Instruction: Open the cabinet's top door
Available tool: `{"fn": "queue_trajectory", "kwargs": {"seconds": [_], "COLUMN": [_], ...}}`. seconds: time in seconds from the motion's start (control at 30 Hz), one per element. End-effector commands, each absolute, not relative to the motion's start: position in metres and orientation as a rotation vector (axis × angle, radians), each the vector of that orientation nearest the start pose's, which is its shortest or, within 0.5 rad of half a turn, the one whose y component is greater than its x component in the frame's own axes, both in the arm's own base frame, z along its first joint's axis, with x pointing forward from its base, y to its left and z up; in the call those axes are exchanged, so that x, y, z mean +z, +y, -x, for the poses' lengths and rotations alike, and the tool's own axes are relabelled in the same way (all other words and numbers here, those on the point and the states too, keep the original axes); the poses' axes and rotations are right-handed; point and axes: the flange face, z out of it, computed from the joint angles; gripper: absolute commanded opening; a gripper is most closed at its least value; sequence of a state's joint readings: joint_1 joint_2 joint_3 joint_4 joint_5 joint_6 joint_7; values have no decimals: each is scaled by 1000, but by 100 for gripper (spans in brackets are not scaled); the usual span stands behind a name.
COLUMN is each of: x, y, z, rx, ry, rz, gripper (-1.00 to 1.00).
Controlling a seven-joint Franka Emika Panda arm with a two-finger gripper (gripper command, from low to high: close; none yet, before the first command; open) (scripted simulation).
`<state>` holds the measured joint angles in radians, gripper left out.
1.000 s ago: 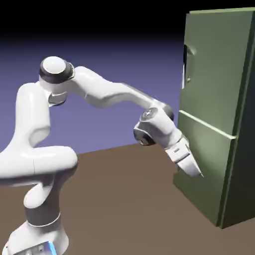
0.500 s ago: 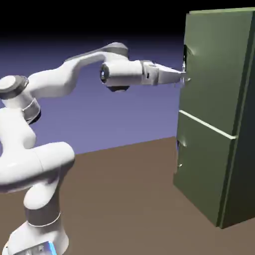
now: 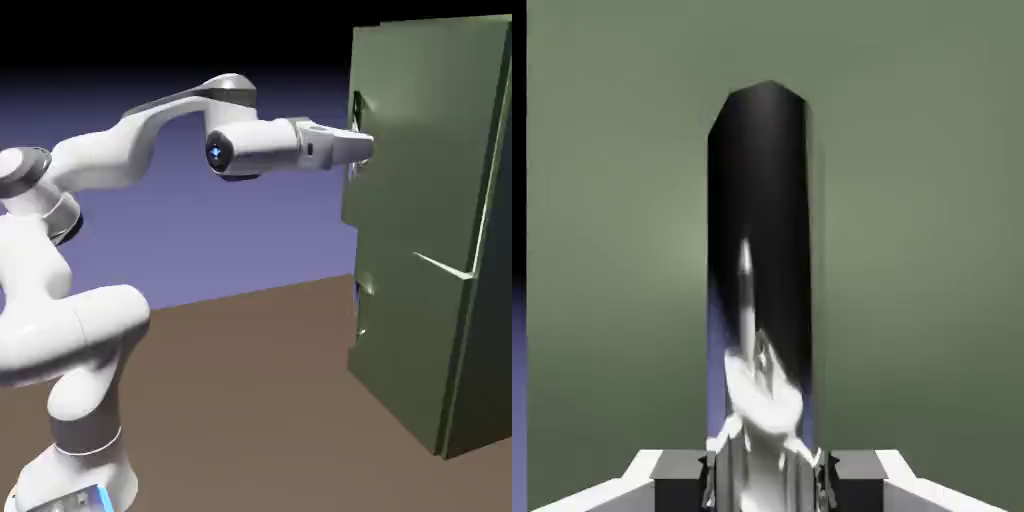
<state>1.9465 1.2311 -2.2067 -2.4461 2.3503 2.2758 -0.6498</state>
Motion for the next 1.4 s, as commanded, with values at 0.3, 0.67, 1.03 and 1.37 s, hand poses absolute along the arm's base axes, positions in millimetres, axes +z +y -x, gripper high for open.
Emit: {"fn": "queue_trajectory", "kwargs": {"seconds": [0.3,0.67,1.03,1.37], "x": [589,589,589,589], "y": [-18,-101,-193,-270], "z": [-366,-331,-323,-340], "rx": [-1421,-1193,-955,-748], "ry": [257,-18,-280,-488], "rz": [1752,1706,1631,1546], "gripper": [-100,-100,-100,-100]}}
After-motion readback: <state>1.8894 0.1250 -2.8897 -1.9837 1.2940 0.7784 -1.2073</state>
